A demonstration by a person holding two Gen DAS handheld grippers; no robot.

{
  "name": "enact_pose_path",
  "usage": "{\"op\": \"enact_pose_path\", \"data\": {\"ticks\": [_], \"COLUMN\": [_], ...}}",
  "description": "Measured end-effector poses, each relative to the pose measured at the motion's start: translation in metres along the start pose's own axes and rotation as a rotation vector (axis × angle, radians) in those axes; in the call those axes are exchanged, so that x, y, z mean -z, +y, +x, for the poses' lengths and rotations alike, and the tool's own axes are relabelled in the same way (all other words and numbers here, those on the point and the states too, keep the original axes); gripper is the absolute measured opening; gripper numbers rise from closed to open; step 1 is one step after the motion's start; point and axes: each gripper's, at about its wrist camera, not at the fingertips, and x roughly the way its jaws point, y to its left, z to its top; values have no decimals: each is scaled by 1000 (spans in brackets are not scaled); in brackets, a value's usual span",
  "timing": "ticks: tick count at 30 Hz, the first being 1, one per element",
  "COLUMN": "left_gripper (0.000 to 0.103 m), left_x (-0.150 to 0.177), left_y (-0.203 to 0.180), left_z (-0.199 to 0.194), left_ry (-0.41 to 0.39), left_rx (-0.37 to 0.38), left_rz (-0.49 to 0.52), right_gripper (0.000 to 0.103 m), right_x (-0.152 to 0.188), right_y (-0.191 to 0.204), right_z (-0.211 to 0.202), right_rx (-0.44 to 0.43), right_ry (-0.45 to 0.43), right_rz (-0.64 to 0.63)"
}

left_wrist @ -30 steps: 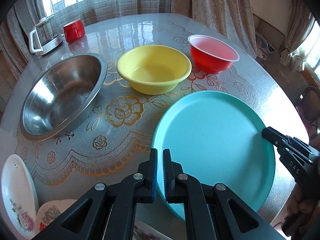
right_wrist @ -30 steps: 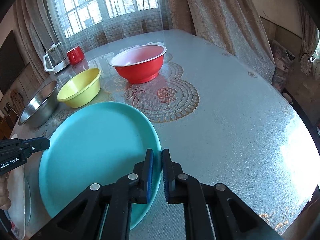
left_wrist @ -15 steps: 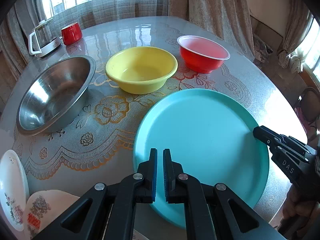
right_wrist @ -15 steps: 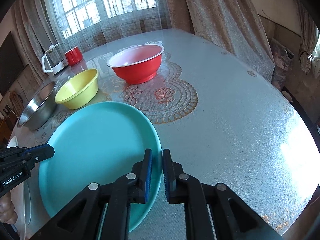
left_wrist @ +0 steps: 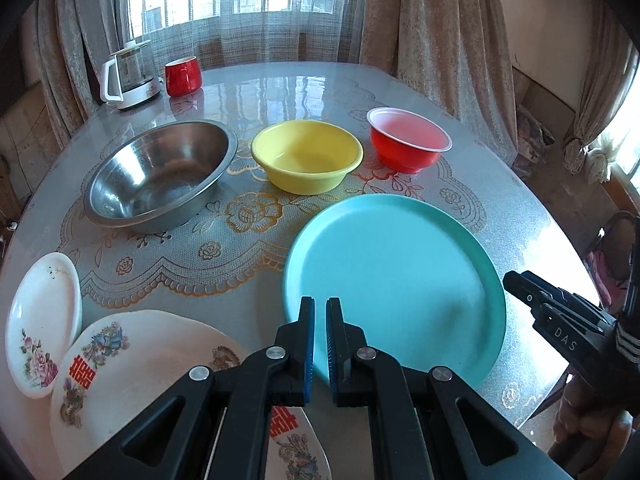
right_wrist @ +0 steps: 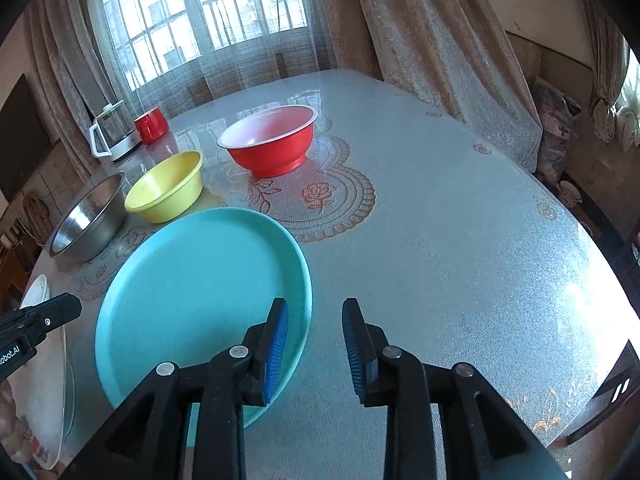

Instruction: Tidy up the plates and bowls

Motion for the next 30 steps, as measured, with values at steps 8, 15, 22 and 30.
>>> {"op": "enact_pose_path", "data": {"ticks": [8, 15, 22, 30], "left_gripper": [6, 6, 6, 6], "left_x": [20, 38, 64, 95], "left_y": [-4, 14, 53, 108], "left_z": [-28, -49, -68, -95], "left_ry": [-60, -95, -108, -159], "left_rx": [-12, -26, -63, -145], "left_rz": [9, -50, -152, -272], "right_gripper": [32, 33, 34, 36], "right_x": [9, 17, 25, 30], "right_y": [20, 42, 69, 114], "right_z": [-24, -30, -30, -33], "right_rx": [-37, -84, -151, -244], "right_ry": [-39, -35, -18, 2], "right_rz": [-73, -130, -182, -278]}}
